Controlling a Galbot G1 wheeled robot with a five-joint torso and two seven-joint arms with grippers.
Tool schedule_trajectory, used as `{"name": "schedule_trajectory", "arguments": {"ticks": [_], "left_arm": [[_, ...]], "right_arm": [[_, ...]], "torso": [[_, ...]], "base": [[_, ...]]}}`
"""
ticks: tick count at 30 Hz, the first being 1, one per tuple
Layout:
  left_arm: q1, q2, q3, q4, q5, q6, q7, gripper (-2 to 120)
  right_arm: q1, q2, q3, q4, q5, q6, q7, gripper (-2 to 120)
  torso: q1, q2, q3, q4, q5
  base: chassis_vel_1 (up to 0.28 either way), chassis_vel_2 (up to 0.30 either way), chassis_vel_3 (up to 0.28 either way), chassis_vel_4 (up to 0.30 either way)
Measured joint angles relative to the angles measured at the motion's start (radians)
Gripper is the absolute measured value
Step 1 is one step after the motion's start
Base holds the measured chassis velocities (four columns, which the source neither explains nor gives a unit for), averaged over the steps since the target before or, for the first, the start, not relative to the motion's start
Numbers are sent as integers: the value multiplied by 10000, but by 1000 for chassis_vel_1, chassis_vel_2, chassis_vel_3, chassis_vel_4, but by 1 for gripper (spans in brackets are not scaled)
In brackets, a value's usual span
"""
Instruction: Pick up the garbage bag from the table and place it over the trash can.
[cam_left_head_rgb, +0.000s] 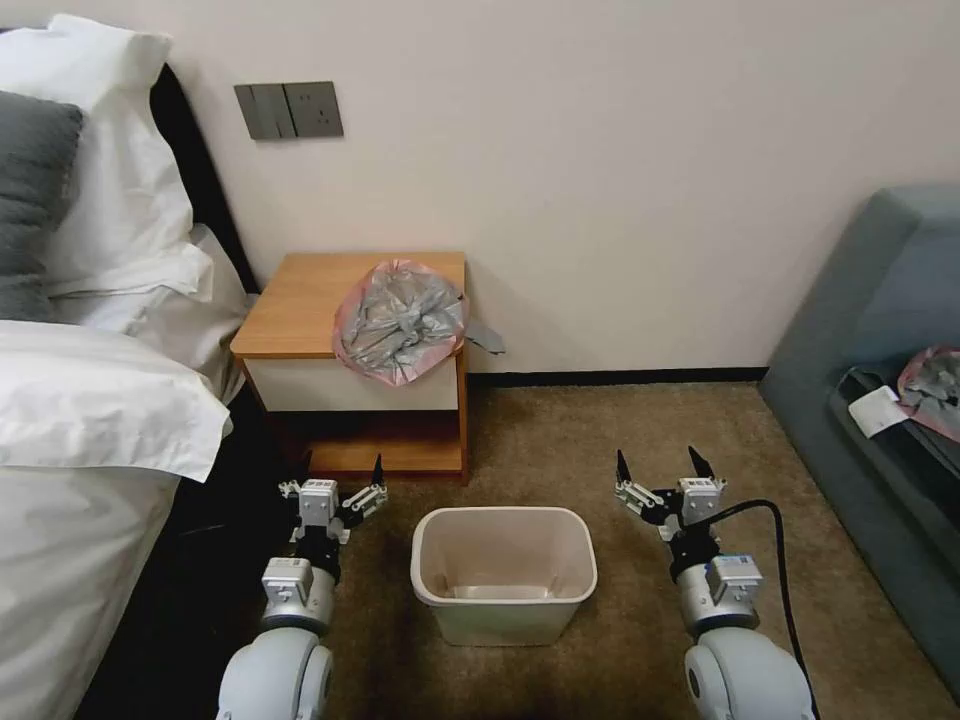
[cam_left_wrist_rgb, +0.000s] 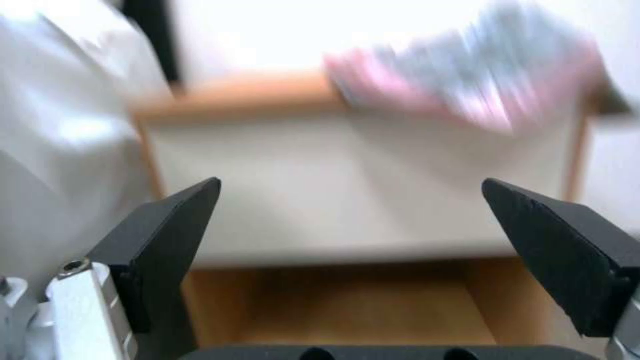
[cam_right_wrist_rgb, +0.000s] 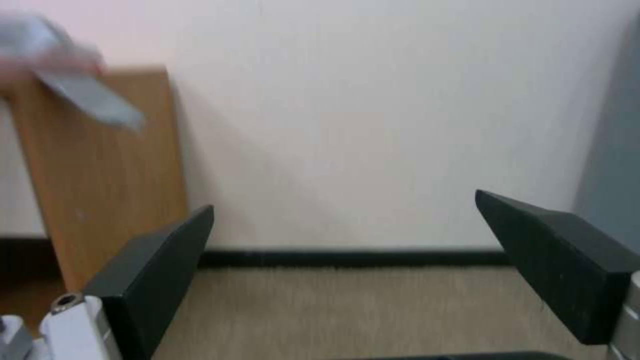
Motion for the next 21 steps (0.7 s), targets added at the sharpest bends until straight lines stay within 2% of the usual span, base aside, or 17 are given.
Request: {"name": "schedule_trajectory", "arguments": {"ticks": [2,3,4,5,7,12,16,21], "left_arm": [[-86,833,-124,-295,-738,-511,-636,98],[-86,833,-124,-295,-738,-511,-636,98],[-147,1317,-217,-477,-1154,-809,-1006,98],[-168,1505,-243,-552,-1343,-930,-1150,98],[-23,1612,-61,-726,-1731,-960,-1080,98],[252,1629,64,-856,-1957,-846,-1019,98],[359,1612,136,-818,-1834,-805,-875,98],[380,1530,174,-574,-1370,-842,-796,98]], "right_arm": [[-592,217,284,504,-48,716,-318,100],[-592,217,284,504,-48,716,-318,100],[-1019,370,487,858,-85,1229,-547,100],[-1379,505,654,1164,-115,1667,-742,100],[-1906,687,906,1610,-158,2300,-1021,100],[-2069,760,991,1983,-299,2579,-1115,100],[-1458,761,1050,1637,-1226,3744,-987,100],[-390,465,816,995,-2022,3713,-904,100]], "torso": [[0,0,0,0,-4],[0,0,0,0,-4],[0,0,0,-2,2],[0,0,-1,-2,5],[0,0,-1,-3,-9],[0,0,-1,-1,0],[0,0,-1,-1,3],[0,0,0,0,-1]], "base": [[0,0,0,0],[0,0,0,0],[0,0,0,0],[0,0,0,0],[0,0,0,0],[0,0,0,0],[0,0,0,0],[0,0,0,0]]}}
